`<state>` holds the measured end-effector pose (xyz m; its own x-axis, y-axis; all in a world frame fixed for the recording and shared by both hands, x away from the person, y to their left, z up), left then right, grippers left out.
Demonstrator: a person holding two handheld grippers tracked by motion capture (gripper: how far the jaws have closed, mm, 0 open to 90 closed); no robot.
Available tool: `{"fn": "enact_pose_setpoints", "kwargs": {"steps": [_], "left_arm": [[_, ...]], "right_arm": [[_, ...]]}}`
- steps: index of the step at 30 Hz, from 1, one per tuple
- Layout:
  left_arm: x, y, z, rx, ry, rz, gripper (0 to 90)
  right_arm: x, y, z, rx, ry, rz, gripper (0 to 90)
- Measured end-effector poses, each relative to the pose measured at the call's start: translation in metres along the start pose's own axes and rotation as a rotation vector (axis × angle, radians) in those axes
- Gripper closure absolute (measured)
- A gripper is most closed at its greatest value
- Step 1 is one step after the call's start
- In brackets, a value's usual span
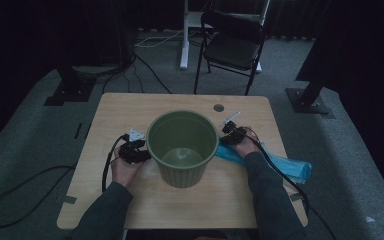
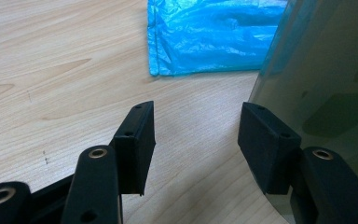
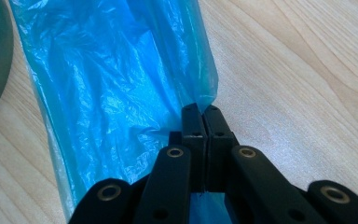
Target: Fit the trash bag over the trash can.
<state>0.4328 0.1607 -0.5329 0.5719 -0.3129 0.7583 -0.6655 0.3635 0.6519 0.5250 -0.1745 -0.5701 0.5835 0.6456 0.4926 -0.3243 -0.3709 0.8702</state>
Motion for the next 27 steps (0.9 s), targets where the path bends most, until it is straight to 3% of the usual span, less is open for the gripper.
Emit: {"fn": "enact_pose_setpoints", "kwargs": {"steps": [17, 27], "left_arm": [[0.001, 0.000, -0.001, 0.002, 0.008, 0.002, 46.2], [0.001, 0.001, -0.001, 0.003, 0.008, 0.002, 46.2]], "right_arm": [[0.000, 0.001, 0.001, -0.017, 0.013, 0.004, 89.8], [0.001, 0.011, 0.004, -0.024, 0.008, 0.026, 89.9]]}}
Point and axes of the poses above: each handheld gripper's, and its own axes: y roughly backward along the jaws, x roughly out of its top, z roughly to its right, the point moved 6 cm from there along -y, roughly forward along the jaws, and after that the axes turned 2 degrees about x, right-handed, at the moved point
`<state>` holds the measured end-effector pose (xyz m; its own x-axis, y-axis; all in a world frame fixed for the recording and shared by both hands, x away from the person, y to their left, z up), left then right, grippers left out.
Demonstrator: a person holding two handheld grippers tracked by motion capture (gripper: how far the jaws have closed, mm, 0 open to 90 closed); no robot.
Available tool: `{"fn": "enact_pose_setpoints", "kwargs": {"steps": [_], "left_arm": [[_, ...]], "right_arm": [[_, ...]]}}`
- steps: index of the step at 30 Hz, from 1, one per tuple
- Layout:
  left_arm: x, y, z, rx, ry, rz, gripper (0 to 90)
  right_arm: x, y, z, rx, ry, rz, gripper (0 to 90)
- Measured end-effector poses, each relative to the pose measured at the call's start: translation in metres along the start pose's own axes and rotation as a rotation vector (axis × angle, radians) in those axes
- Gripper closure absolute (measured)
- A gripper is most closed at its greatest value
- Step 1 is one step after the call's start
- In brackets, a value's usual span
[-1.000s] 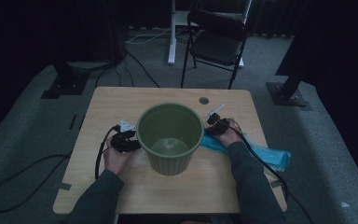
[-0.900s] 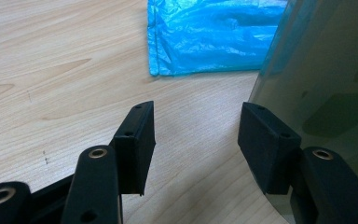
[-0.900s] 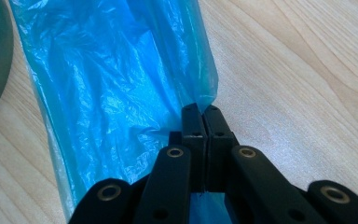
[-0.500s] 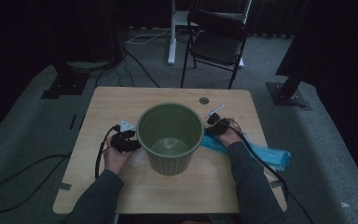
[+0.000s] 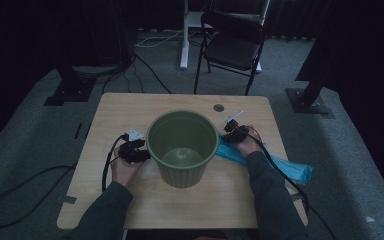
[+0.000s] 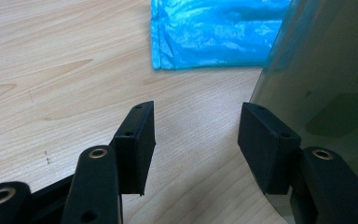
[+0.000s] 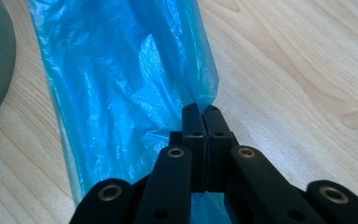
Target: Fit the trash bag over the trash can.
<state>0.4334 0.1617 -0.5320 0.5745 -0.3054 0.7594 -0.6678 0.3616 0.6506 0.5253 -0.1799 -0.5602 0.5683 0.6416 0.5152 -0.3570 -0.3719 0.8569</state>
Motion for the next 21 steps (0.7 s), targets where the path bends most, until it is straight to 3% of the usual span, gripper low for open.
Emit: {"fn": "enact_pose_setpoints", "kwargs": {"steps": [21], "left_arm": [[0.000, 0.000, 0.000, 0.001, 0.001, 0.000, 46.2]], "right_arm": [[0.006, 0.043, 0.017, -0.030, -0.025, 0.100, 89.9]]}}
Point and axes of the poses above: each handheld gripper's, and its own axes: y roughly backward along the jaws, x roughly out of its top, z roughly to its right, the point moved 6 cm from there along -y, roughly forward along the jaws, and after that the axes turned 2 degrees about x, right-handed, at the moved point
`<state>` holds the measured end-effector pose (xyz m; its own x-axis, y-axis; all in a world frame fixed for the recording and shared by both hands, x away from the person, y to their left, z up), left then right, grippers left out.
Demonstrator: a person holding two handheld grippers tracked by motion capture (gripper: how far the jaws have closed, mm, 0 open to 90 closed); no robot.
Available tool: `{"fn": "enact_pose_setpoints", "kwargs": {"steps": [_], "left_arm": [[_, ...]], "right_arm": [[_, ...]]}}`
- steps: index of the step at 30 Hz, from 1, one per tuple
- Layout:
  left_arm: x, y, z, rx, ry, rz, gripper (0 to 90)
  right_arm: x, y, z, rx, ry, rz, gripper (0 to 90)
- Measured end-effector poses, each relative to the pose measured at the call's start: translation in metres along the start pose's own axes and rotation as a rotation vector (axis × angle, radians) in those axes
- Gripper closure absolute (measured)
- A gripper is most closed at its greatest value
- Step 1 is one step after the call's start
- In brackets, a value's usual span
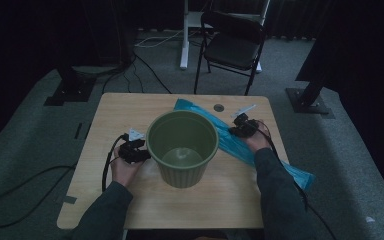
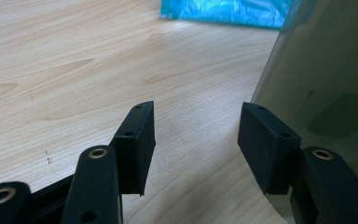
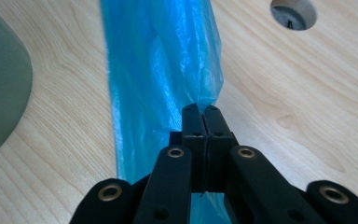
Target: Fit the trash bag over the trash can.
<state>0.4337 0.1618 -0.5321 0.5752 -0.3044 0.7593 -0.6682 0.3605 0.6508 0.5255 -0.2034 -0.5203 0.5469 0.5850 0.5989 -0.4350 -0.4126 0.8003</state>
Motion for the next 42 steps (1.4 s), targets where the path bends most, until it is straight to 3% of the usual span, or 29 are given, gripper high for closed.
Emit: {"fn": "enact_pose_setpoints", "kwargs": {"steps": [10, 23, 42], "left_arm": [[0.000, 0.000, 0.000, -0.002, 0.003, 0.001, 46.2], [0.000, 0.000, -0.001, -0.004, 0.008, 0.001, 46.2], [0.000, 0.000, -0.002, -0.002, 0.009, 0.002, 46.5]], "right_arm": [[0.003, 0.022, 0.006, -0.004, -0.014, 0.050, 89.9], [0.016, 0.050, 0.005, -0.018, 0.021, 0.099, 89.9], [0.023, 0.074, 0.007, -0.019, 0.045, 0.138, 89.9]]}}
Point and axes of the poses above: each handheld gripper's, and its own axes: y roughly backward along the jaws, x roughly out of its top, z roughly to its right, the point moved 6 cm from there along -y, roughly forward along the jaws, and after that the axes turned 2 degrees about x, right-handed, at the moved point
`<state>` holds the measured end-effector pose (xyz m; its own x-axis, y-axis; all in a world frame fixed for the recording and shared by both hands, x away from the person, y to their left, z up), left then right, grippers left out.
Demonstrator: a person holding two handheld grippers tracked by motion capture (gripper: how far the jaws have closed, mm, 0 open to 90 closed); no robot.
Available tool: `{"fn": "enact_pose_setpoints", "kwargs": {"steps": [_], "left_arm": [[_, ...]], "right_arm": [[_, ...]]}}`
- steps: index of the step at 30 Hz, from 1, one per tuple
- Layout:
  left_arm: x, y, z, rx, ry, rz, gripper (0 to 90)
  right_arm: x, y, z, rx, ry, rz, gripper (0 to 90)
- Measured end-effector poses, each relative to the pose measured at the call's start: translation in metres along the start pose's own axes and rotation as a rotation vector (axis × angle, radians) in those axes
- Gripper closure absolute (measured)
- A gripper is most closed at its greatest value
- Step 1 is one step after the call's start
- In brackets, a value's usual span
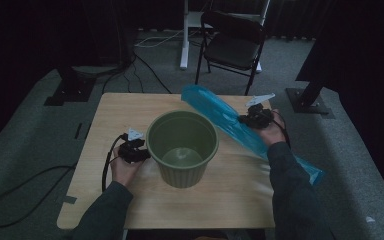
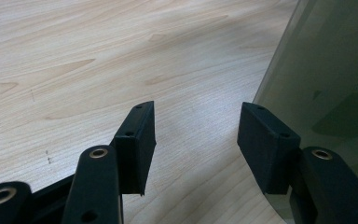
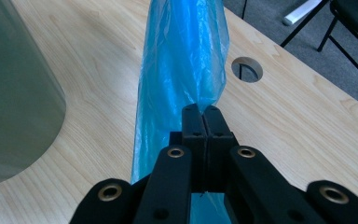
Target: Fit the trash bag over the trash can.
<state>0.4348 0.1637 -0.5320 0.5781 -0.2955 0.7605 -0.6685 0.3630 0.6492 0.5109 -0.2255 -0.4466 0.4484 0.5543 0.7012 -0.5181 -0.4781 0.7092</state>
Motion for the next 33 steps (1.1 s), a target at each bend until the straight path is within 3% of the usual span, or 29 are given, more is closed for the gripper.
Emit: {"fn": "enact_pose_setpoints", "kwargs": {"steps": [18, 33], "left_arm": [[0.001, 0.001, 0.000, -0.006, 0.007, 0.006, 46.9], [0.000, 0.001, -0.001, -0.005, 0.009, 0.005, 46.9]], "right_arm": [[0.011, 0.028, -0.004, -0.009, 0.060, 0.019, 89.8], [0.022, 0.040, -0.010, -0.016, 0.107, 0.034, 89.8]]}}
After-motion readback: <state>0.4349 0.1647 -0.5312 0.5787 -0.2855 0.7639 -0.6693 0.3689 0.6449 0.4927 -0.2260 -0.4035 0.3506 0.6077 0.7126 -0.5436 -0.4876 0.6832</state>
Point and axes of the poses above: each handheld gripper's, and its own axes: y roughly backward along the jaws, x roughly out of its top, z roughly to its right, the point moved 6 cm from there along -y, roughly forward along the jaws, and after that the axes turned 2 degrees about x, right-handed, at the moved point
